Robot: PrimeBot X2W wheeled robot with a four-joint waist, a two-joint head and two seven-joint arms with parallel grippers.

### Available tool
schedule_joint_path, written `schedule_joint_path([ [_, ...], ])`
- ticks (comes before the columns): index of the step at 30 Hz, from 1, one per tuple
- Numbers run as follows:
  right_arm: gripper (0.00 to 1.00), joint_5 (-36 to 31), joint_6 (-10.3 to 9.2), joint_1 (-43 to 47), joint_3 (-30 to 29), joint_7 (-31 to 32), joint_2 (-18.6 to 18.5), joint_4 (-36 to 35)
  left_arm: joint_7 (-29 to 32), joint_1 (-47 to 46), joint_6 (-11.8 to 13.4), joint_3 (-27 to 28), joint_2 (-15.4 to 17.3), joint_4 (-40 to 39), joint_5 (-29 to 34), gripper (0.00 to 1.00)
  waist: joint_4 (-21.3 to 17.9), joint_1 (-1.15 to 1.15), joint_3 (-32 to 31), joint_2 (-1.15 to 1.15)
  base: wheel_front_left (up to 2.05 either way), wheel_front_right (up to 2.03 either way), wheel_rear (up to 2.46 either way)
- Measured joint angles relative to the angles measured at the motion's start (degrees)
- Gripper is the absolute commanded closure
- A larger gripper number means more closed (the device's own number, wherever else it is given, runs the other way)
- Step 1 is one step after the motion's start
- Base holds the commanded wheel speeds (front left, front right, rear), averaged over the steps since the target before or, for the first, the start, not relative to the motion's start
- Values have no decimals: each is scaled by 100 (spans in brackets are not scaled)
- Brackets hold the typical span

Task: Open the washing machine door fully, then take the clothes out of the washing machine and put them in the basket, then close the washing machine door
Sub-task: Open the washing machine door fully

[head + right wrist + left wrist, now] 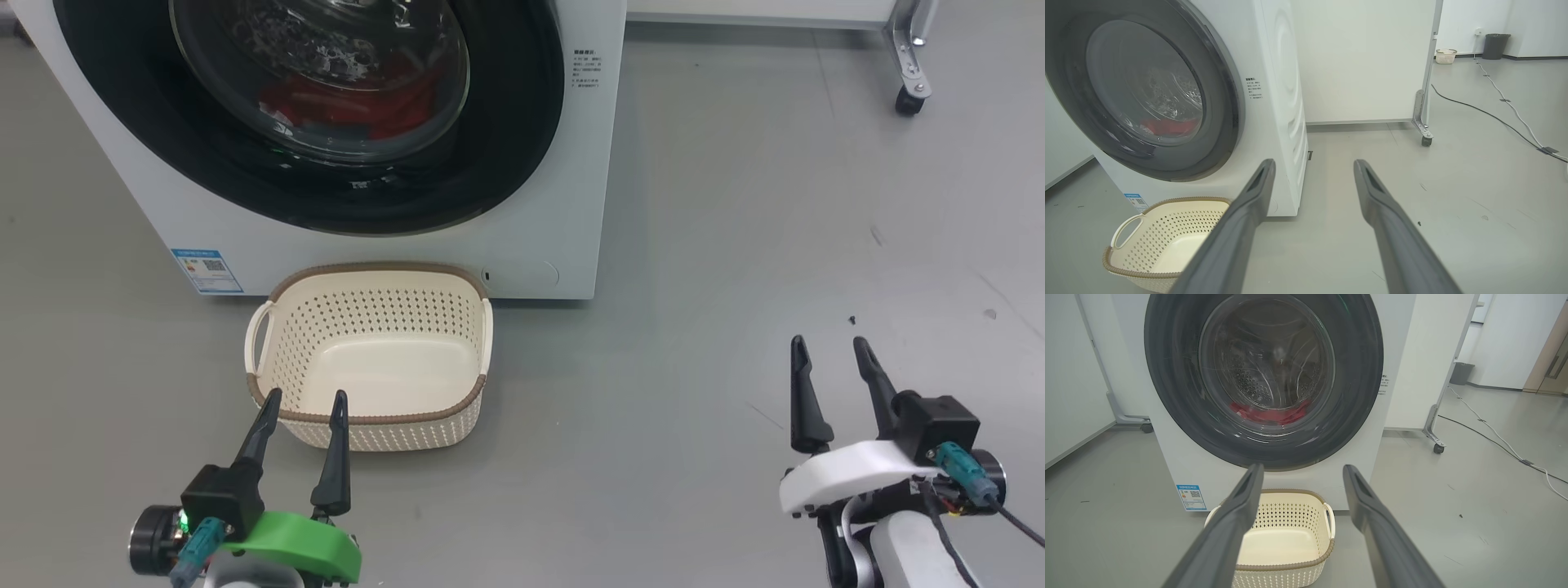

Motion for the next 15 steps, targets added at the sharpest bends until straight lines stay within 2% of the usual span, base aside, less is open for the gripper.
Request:
schedule_joint_path([
  [1,0,8,3,-64,-31,2,-8,-40,0,-41,0,-8,0,-33,0,0,12,0,39,0,0,0,0],
  [2,64,68,7,-125,-70,29,4,-75,0,-71,0,-14,0,-65,0,0,24,0,81,0,0,0,0],
  [3,100,144,10,-178,-96,62,13,-105,0,-93,0,-19,0,-92,0,0,36,0,126,0,0,0,0],
  [10,100,467,77,-615,-321,166,15,-377,0,-259,-2,-171,2,-194,-5,0,159,0,524,0,0,0,0],
  [15,100,762,196,-1146,-498,381,-11,-560,0,-444,-16,-231,2,-282,-53,0,278,0,874,0,0,0,0],
])
